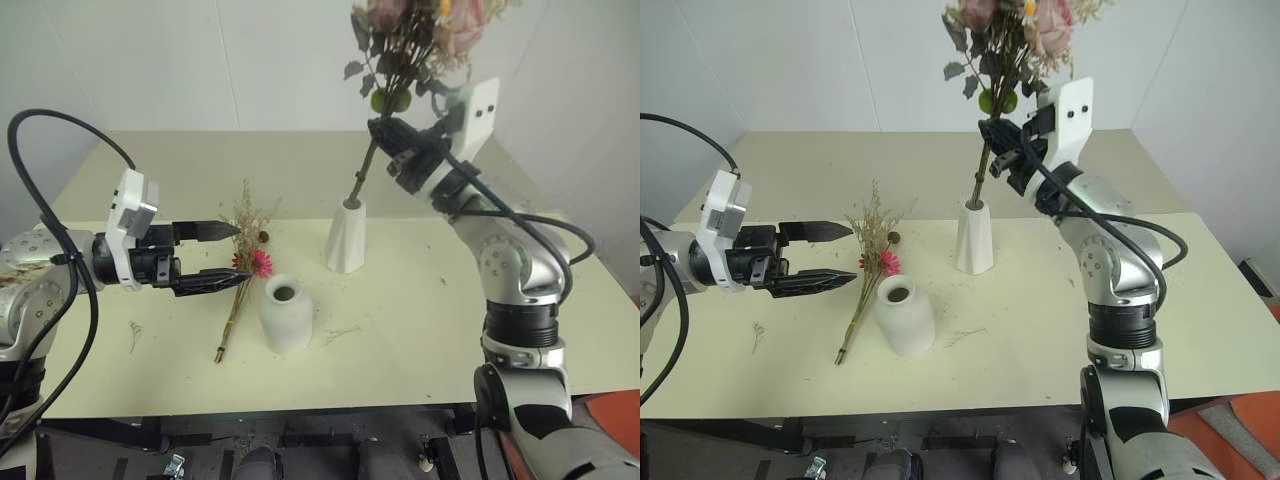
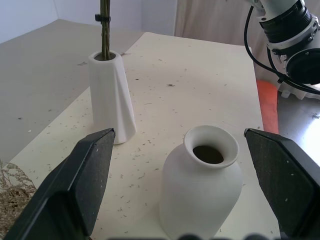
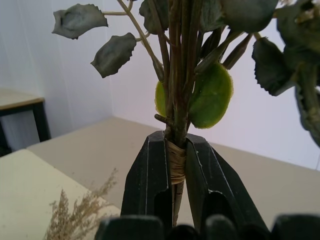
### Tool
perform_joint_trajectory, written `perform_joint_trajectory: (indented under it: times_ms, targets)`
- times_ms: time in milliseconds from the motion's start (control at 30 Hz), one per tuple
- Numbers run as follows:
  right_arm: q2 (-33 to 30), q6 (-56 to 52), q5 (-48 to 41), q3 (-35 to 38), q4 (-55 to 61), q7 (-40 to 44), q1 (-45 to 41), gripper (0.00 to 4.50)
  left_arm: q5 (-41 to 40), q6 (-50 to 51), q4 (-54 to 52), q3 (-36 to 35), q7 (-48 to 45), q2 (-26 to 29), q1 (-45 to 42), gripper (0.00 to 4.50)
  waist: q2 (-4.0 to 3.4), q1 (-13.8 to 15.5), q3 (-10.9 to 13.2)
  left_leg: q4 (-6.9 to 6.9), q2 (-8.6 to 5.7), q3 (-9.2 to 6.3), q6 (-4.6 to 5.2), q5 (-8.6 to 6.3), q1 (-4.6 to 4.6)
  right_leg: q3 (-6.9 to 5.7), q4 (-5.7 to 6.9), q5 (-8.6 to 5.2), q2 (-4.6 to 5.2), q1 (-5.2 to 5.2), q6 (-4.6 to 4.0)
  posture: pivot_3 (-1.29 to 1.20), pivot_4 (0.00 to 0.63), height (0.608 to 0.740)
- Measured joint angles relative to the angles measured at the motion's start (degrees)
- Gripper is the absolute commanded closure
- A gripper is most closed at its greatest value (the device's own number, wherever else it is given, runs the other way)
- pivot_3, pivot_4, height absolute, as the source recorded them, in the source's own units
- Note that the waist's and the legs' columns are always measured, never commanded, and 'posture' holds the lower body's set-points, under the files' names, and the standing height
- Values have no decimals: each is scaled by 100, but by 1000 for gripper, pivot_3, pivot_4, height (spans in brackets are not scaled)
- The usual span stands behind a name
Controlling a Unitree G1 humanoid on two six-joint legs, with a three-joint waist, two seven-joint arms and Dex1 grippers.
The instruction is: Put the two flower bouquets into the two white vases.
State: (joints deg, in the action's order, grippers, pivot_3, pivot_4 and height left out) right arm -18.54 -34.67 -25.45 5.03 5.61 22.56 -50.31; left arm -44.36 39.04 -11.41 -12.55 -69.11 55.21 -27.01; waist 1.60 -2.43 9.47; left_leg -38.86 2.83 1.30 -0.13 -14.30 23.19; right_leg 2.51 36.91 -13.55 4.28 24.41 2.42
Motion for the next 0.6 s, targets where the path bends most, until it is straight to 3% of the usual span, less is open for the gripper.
perform_joint_trajectory:
  times_ms: [600]
  targets:
    - [134,83,377,-244,-304,62,139,4277,0,-1,-35,-2,13,9,64,0,0,1,0,0,0,0,0,0,1,0,-1,0,0,0,0,0,150,740]
